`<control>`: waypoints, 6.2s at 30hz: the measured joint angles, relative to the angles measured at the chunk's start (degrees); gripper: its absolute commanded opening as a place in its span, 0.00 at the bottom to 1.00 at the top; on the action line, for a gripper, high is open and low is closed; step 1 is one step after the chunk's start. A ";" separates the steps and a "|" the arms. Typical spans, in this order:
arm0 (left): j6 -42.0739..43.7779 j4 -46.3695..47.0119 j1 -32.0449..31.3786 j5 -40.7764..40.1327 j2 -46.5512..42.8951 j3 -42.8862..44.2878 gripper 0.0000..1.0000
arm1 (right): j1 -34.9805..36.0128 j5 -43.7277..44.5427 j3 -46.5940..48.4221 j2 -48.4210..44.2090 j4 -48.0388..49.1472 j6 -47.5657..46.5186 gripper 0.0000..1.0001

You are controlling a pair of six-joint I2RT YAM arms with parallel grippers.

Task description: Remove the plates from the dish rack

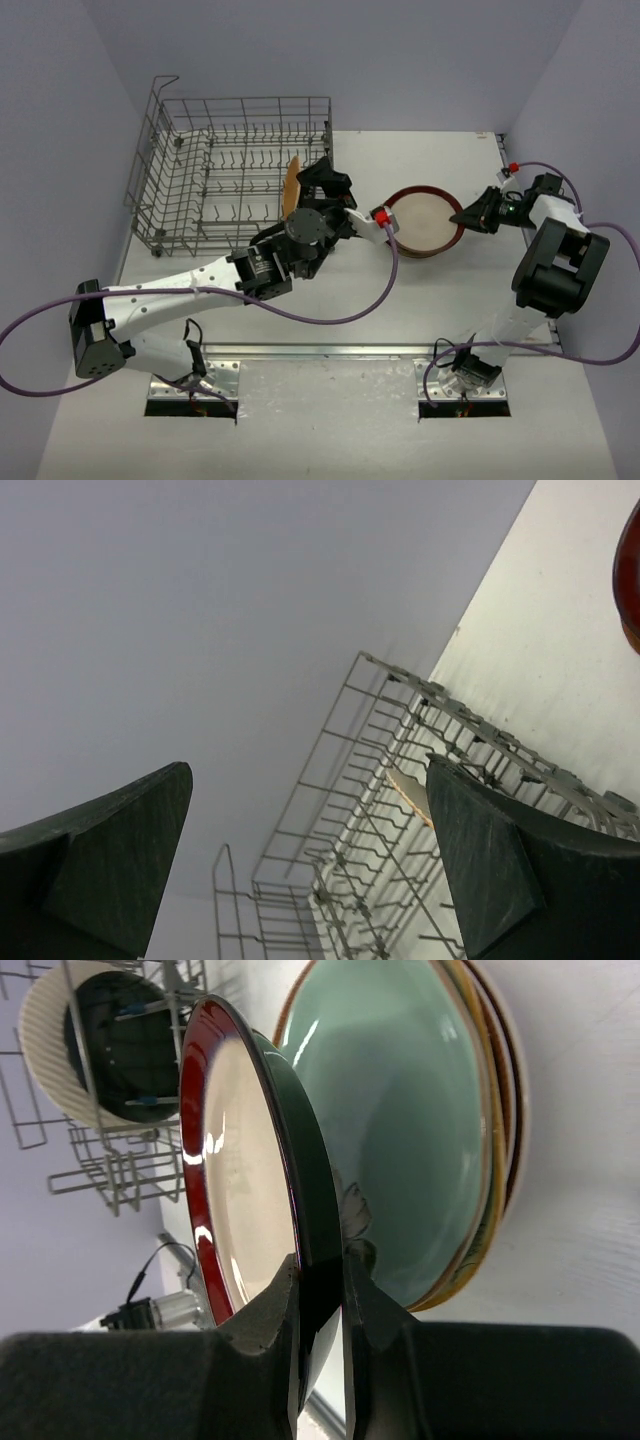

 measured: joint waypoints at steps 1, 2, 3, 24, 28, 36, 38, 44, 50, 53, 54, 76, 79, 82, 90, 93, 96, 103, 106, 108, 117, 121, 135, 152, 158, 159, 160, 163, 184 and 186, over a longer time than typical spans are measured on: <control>-2.06 -1.24 0.74 -0.27 0.15 1.30 1.00 | 0.04 0.64 0.28 0.47 0.01 -0.34 0.00; -4.01 -2.56 1.49 -0.52 0.31 2.46 1.00 | 0.09 1.25 0.58 0.95 0.05 -0.56 0.00; -5.68 -3.78 2.16 -0.73 0.45 3.28 1.00 | 0.12 1.90 0.99 1.52 0.07 -0.66 0.00; -35.90 -26.02 13.26 0.79 1.28 10.55 0.97 | 0.71 7.22 7.42 5.66 2.48 2.63 0.78; -43.43 -31.02 17.67 4.78 1.92 14.16 0.91 | 1.01 9.49 7.87 2.32 0.72 2.72 0.86; -56.44 -40.14 27.37 14.61 12.45 23.81 0.80 | 2.65 19.42 10.58 -12.18 0.08 1.71 0.97; -57.92 -41.77 27.82 15.61 15.31 24.48 0.77 | 2.84 19.97 10.72 -14.94 -0.06 1.30 0.97; -61.17 -44.07 28.32 16.92 23.08 26.06 0.70 | 2.99 20.53 10.43 -18.80 -1.44 0.89 0.99; -64.68 -43.93 31.95 17.00 28.87 27.34 0.61 | 2.99 20.33 9.10 -21.56 -3.66 0.93 0.99; -66.24 -43.93 33.51 17.42 30.86 27.34 0.49 | 2.99 20.13 9.05 -22.72 -4.11 0.93 0.99; -66.66 -43.92 33.88 17.72 31.44 27.34 0.44 | 2.99 20.09 9.03 -23.03 -4.20 0.94 0.99; -68.42 -45.19 35.71 30.45 17.52 28.91 0.00 | 2.99 15.00 7.30 -25.17 -4.96 2.38 0.99; -63.26 -42.80 35.10 30.29 12.07 31.06 0.00 | 2.99 12.61 7.31 -25.17 -4.85 3.63 0.99; -53.44 -38.28 31.15 28.16 6.42 28.35 0.00 | 2.99 8.35 7.33 -25.16 -4.65 6.13 0.99; -19.96 -31.75 5.29 20.21 -1.73 2.28 0.00 | 5.71 -6.76 5.90 -25.00 -1.28 14.97 0.99; -10.76 -32.52 1.76 17.97 -1.67 -3.58 0.00 | 10.89 -8.81 3.52 -24.95 -0.80 15.72 0.99; -4.07 -31.43 0.38 15.84 -1.77 -5.25 0.00 | 16.31 -9.83 0.94 -24.95 -0.86 15.92 0.99; 5.49 -24.49 -3.97 13.25 -3.11 -6.65 0.00 | 24.03 -10.05 -0.95 -24.27 -0.34 16.43 0.94; 7.19 -22.77 -5.29 13.27 -3.17 -7.30 0.00 | 25.52 -10.01 -0.95 -22.97 0.61 16.92 0.82; 8.12 -21.86 -5.88 13.23 -3.17 -7.58 0.00 | 26.40 -10.03 -0.95 -22.14 1.55 17.64 0.70; 11.80 -14.19 -6.38 11.12 -3.22 -10.00 0.00 | 29.05 -11.13 -1.09 -20.87 4.31 20.46 0.00; 15.15 -10.88 -6.56 9.89 -3.22 -12.39 0.32 | 28.92 -11.02 -1.15 -19.63 2.77 22.54 0.00; -0.99 -13.90 1.29 7.70 -3.08 -2.36 1.00 | 13.61 -7.34 1.83 -16.95 -0.06 14.24 0.00; -33.01 -30.63 21.57 10.07 -2.17 7.93 1.00 | 9.08 13.84 4.50 -4.45 -2.80 0.63 0.00; -40.13 -34.00 24.08 13.13 -1.41 8.91 1.00 | 7.85 16.91 6.07 -1.55 -2.04 -0.18 0.00; -41.38 -34.61 24.18 13.90 -0.70 9.47 1.00 | 7.69 17.33 6.07 -1.30 -1.78 -0.26 0.00; -42.61 -35.14 24.28 14.72 0.10 10.00 1.00 | 7.58 17.57 6.07 -1.13 -1.59 -0.29 0.00; -46.27 -36.44 24.45 17.29 3.10 11.18 1.00 | 7.52 17.74 6.09 -0.98 -1.19 -0.34 0.07; -69.02 -41.07 25.70 16.88 22.30 26.59 0.71 | 7.61 26.49 6.68 -10.03 0.08 -1.89 0.83; -70.30 -40.91 25.70 15.68 24.15 27.85 0.68 | 7.60 26.51 6.73 -13.20 0.06 -1.89 0.86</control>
